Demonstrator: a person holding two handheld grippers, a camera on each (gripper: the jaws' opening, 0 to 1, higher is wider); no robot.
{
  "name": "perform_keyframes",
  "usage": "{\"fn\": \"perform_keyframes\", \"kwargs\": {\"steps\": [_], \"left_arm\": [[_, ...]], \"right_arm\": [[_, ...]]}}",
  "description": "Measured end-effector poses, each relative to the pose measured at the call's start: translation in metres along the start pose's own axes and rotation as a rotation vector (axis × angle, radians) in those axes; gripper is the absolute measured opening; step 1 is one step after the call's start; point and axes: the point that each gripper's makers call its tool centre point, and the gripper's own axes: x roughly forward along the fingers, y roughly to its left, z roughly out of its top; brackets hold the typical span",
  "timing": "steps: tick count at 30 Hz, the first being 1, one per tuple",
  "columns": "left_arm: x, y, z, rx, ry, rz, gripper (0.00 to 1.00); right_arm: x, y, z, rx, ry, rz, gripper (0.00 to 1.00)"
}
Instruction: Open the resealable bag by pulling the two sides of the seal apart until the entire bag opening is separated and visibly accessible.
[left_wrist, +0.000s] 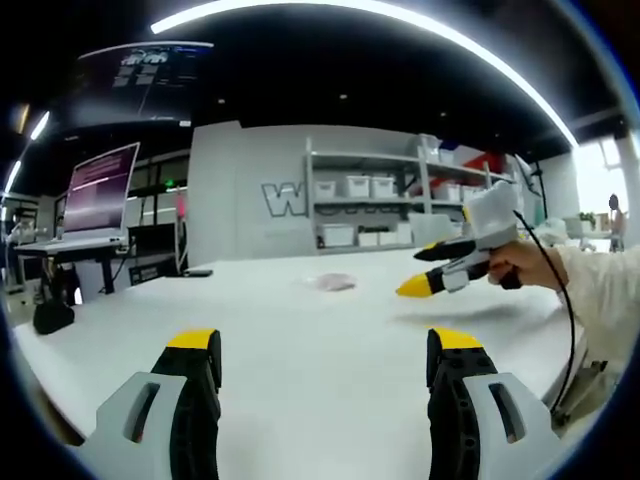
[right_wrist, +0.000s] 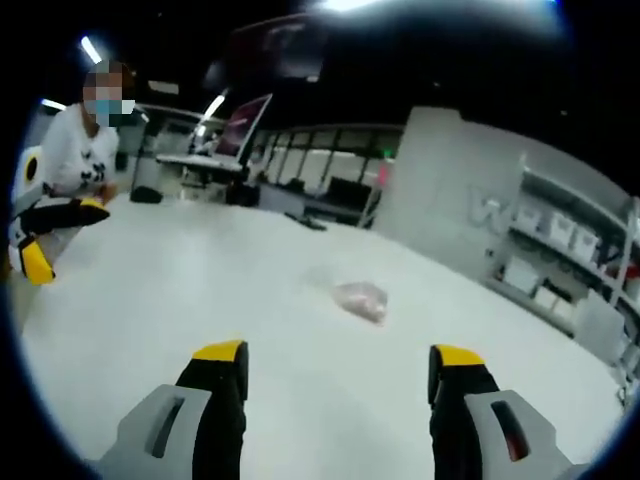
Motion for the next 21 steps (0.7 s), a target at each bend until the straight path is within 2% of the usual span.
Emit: {"fn": "perform_keyframes", "kwargs": {"steps": [8,19,21], "left_arm": [[-0.001,0.001,0.000,-0.002,-0.001,0.004,0.84],[-0.003,0.002,0.000,-0.004,-0.002,0.008,0.84],[-0.003,0.002,0.000,-0.004,-0.002,0.008,0.84]], "right_arm": [[0.006,0.001,0.004,0.002,-0.011,0.003,0.73],[0.017,0.000,0.006,0.119,-0.031,0.014,0.72],[0.019,-0.002,0.005,0.115,-0.029,-0.002,0.72]]}}
